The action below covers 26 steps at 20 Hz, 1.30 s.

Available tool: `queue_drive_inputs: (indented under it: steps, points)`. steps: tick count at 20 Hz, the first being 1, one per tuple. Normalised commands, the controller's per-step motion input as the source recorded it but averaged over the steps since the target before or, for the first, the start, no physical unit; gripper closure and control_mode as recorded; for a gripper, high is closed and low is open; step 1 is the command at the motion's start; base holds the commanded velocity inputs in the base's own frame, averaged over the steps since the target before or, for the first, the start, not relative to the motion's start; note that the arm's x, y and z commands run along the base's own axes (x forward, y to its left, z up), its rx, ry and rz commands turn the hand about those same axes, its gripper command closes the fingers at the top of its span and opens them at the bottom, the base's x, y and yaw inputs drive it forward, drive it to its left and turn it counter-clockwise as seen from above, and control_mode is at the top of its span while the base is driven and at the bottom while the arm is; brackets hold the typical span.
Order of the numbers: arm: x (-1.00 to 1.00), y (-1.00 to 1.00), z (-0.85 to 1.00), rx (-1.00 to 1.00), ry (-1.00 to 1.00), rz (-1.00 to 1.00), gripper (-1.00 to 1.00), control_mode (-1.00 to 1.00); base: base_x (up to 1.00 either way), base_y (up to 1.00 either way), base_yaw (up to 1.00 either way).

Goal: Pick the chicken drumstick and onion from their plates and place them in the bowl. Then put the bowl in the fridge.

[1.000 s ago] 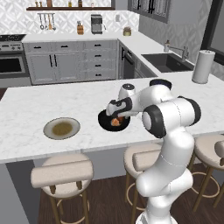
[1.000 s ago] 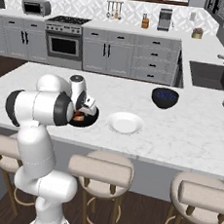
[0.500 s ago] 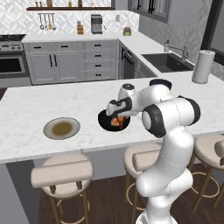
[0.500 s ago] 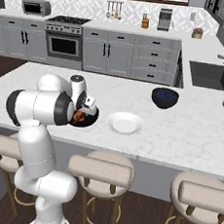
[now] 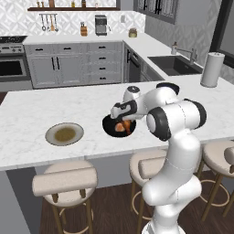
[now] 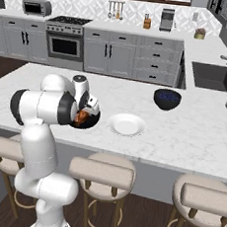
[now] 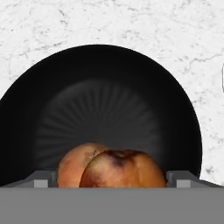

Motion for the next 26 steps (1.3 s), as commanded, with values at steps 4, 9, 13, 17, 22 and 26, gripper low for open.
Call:
queue_drive_inputs:
  steps: [4,9,13,17,22,26]
  points:
    - [0.46,0.0,0.0,0.0,0.01,0.0,-1.0,-1.0,0.0,0.0,0.0]
    - [0.75,0.14,0.0,0.0,0.0,-0.04,-1.0,-1.0,0.0,0.0,0.0]
    - [0.12,0.03,0.49,0.0,0.0,-0.05,-1.0,-1.0,0.0,0.0,0.0]
    - [-0.81,0.12,0.66,-0.05,0.0,0.02,-1.0,-1.0,0.0,0.0,0.0]
    - [-0.95,0.66,0.09,-0.12,0.0,0.16,-1.0,-1.0,0.0,0.0,0.0]
    - [-0.82,0.66,-0.06,-0.05,0.0,0.16,-1.0,-1.0,0.0,0.0,0.0]
